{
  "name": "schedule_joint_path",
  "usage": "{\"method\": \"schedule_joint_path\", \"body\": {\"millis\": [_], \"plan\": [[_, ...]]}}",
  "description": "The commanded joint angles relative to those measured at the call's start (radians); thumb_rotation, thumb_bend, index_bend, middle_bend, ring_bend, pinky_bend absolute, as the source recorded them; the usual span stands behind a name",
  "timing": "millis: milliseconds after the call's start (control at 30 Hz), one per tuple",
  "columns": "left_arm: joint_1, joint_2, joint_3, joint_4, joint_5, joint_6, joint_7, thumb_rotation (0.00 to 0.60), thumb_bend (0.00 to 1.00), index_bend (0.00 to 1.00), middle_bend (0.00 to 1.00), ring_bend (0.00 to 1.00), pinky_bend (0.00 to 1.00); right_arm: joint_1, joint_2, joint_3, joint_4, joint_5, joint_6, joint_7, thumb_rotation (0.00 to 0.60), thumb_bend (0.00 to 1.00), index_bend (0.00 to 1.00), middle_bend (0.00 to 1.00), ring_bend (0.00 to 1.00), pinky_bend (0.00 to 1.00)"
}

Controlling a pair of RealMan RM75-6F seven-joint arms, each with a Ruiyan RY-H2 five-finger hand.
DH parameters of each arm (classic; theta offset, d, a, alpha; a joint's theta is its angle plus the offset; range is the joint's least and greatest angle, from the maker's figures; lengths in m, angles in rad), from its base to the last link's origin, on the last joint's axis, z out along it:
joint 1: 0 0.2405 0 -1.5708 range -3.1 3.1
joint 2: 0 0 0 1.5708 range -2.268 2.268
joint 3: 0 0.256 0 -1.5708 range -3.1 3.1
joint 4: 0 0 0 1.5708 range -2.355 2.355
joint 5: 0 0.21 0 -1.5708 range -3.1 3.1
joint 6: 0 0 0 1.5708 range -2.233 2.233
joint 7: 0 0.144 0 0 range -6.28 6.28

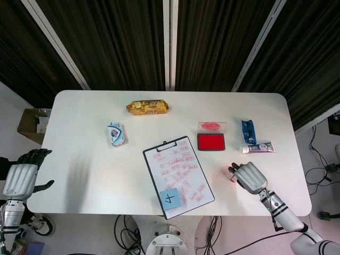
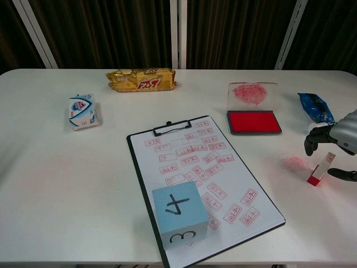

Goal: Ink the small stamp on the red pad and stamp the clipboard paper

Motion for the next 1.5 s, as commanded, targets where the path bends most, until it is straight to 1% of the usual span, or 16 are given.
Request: {"method": "schedule_joint_path", "body": {"millis": [33,300,500,1133,1300,1500], "plan": [[0.000,0.000,0.000,-0.001,0.000,0.001,-0.001,0.600,0.00,0.19,0.19,0.16,0.24,-0.001,-0.004,-0.001,0.005,0.006,-0.001,-0.002,0.600,0.22,0.42,0.38,0.67,0.89],[-0.001,0.001,-0.001,-0.001,0.000,0.000,0.000,0.600,0.00,0.19,0.19,0.16,0.24,0.002,-0.018,-0.007,0.023,0.018,-0.006,-0.003,0.600,0.22,0.43,0.40,0.67,0.89],[-0.002,0.002,-0.002,-0.003,-0.002,-0.003,0.001,0.600,0.00,0.19,0.19,0.16,0.24,0.009,-0.030,-0.011,0.035,0.017,-0.006,0.003,0.600,0.23,0.46,0.41,0.67,0.89],[0.000,0.008,-0.002,-0.002,-0.004,-0.002,-0.004,0.600,0.00,0.19,0.19,0.16,0.24,0.016,-0.044,-0.015,0.040,0.037,-0.014,-0.011,0.600,0.23,0.52,0.47,0.67,0.89],[0.002,0.008,-0.001,0.000,-0.006,-0.001,-0.006,0.600,0.00,0.19,0.19,0.16,0.25,0.018,-0.049,-0.016,0.047,0.038,-0.011,-0.010,0.600,0.27,0.56,0.51,0.69,0.89],[0.003,0.009,-0.002,0.002,-0.005,0.002,-0.009,0.600,0.00,0.19,0.19,0.16,0.25,0.019,-0.059,-0.013,0.060,0.034,0.006,-0.002,0.600,0.34,0.63,0.57,0.72,0.91]]}}
